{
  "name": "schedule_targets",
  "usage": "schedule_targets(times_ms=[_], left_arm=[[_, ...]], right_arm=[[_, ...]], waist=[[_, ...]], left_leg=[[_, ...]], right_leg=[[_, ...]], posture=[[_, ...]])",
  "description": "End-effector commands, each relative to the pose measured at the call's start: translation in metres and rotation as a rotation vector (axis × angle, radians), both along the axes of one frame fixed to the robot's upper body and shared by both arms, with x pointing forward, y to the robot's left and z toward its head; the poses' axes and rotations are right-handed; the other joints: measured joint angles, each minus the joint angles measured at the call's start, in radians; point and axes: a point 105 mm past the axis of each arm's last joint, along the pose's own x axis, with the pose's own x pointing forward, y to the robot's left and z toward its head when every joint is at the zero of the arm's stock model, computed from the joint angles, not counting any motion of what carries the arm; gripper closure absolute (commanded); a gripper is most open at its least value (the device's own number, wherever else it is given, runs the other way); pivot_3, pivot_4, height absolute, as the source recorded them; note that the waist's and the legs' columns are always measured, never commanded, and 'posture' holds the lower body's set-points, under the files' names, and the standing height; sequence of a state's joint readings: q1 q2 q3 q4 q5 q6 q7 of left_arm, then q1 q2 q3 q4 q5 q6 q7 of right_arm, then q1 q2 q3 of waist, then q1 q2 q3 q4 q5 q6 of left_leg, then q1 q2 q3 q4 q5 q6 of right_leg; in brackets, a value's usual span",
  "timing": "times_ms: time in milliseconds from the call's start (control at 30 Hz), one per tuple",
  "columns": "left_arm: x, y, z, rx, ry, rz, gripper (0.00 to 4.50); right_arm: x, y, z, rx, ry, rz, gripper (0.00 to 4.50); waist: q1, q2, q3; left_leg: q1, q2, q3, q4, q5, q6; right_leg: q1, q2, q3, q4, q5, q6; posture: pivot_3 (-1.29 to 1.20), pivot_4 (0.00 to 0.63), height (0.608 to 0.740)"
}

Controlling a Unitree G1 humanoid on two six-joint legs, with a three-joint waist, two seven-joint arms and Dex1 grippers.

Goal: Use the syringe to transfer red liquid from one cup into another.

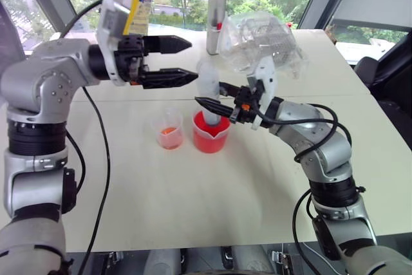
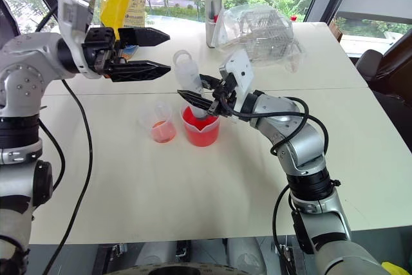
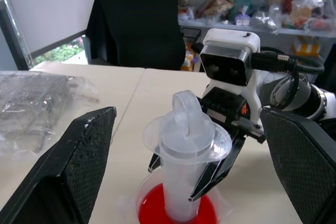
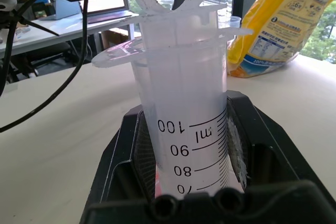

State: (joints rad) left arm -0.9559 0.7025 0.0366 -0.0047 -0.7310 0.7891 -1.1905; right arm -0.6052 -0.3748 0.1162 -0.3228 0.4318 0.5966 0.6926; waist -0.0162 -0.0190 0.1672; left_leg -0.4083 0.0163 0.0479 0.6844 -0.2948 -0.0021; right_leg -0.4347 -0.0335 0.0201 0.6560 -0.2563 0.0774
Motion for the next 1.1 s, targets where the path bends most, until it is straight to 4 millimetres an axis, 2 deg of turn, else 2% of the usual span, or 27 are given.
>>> schedule_targets(times_ms=[33, 133, 233, 500, 700, 1100], left_arm=[[-0.008, -0.007, 0.002, 0.025, -0.032, -0.022, 0.00], [-0.009, -0.010, -0.003, 0.033, -0.029, -0.025, 0.00], [-0.008, -0.012, -0.003, 0.025, -0.021, -0.019, 0.79], [-0.007, -0.012, -0.007, 0.032, -0.014, -0.008, 4.45], [-0.009, -0.012, -0.010, 0.047, -0.021, -0.006, 4.45], [-0.001, -0.009, 0.017, 0.013, -0.096, 0.037, 4.45]], right_arm=[[-0.005, 0.003, 0.008, 0.002, -0.050, 0.017, 3.04], [-0.005, 0.004, 0.008, 0.001, -0.050, 0.020, 3.04], [-0.006, 0.004, 0.008, -0.002, -0.050, 0.024, 3.04], [-0.007, 0.005, 0.007, -0.012, -0.054, 0.030, 3.04], [-0.009, 0.007, 0.006, -0.012, -0.050, 0.043, 3.04], [-0.011, 0.011, -0.011, -0.010, 0.036, 0.071, 3.04]], waist=[[0.000, 0.000, 0.000], [0.000, 0.000, 0.000], [0.000, 0.000, 0.000], [0.000, 0.000, 0.000], [0.000, 0.000, 0.000], [0.001, 0.000, 0.000]], left_leg=[[0.000, 0.000, 0.000, 0.000, 0.000, 0.000], [0.000, 0.000, 0.000, 0.000, 0.000, 0.000], [0.000, 0.000, 0.000, 0.000, 0.000, 0.000], [0.000, 0.000, 0.000, 0.000, 0.000, 0.000], [0.000, 0.000, 0.000, 0.000, 0.000, 0.000], [0.000, 0.000, 0.000, 0.000, 0.000, 0.000]], right_leg=[[0.000, 0.000, 0.000, 0.000, 0.000, 0.000], [0.000, 0.000, 0.000, 0.000, 0.000, 0.000], [0.000, 0.000, 0.000, 0.000, 0.000, 0.000], [0.000, 0.000, 0.000, 0.000, 0.000, 0.000], [0.000, 0.000, 0.000, 0.000, 0.000, 0.000], [0.000, 0.000, 0.000, 0.000, 0.000, 0.000]], posture=[[0.00, 0.150, 0.740], [0.00, 0.150, 0.740], [0.00, 0.150, 0.740], [0.00, 0.150, 0.740], [0.00, 0.150, 0.740], [0.00, 0.150, 0.740]])
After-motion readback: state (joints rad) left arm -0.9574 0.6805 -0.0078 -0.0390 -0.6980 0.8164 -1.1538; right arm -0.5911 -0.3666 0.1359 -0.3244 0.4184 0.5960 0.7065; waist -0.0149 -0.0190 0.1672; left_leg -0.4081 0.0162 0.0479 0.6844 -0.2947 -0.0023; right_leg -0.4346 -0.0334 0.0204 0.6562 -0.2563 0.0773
